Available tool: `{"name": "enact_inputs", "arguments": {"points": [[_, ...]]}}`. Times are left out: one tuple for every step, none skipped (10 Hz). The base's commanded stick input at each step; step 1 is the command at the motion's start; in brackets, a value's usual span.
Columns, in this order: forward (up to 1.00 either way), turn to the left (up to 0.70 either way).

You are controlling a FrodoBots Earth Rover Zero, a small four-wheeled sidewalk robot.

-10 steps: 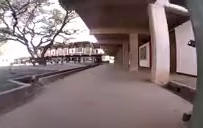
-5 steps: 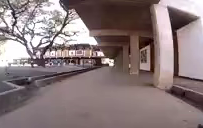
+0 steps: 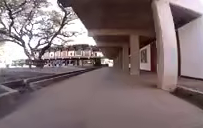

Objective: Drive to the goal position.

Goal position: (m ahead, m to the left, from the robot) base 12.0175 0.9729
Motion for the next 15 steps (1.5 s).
{"name": "enact_inputs", "arguments": {"points": [[0.5, 0.0], [0.5, 0.0], [0.5, 0.0], [0.5, 0.0], [0.5, 0.0], [0.5, 0.0], [0.5, 0.0], [0.5, 0.0], [0.5, 0.0], [0.5, 0.0], [0.5, 0.0], [0.5, 0.0], [0.5, 0.0], [0.5, 0.0], [0.5, 0.0]]}}
